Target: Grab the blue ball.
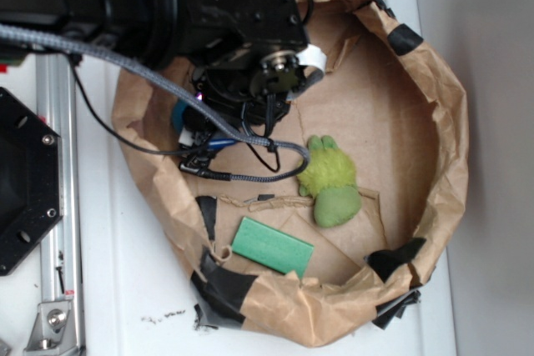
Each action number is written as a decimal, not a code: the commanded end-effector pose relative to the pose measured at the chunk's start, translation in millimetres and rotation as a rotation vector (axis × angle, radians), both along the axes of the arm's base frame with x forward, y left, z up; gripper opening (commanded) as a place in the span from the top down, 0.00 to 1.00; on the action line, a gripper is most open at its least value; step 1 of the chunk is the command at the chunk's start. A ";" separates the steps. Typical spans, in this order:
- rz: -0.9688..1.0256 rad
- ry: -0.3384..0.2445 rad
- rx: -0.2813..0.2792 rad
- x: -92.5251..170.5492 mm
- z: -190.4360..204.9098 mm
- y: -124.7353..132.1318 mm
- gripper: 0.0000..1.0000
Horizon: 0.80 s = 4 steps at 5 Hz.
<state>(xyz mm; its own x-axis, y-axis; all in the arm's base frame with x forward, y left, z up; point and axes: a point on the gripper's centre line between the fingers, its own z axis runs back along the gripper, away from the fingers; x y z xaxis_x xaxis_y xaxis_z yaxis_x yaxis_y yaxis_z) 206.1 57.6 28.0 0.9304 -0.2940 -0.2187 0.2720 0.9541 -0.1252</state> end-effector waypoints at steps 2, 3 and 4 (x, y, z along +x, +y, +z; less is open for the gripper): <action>0.040 -0.234 0.068 37.3 97.5 -26.9 1.00; 0.120 -0.265 0.181 53.0 145.9 -35.7 1.00; 0.228 -0.418 0.175 47.5 190.8 -40.0 1.00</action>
<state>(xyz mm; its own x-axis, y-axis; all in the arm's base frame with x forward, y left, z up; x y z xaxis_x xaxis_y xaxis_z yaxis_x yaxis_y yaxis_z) 253.8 21.8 198.8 0.9948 -0.0539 0.0862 0.0439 0.9925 0.1138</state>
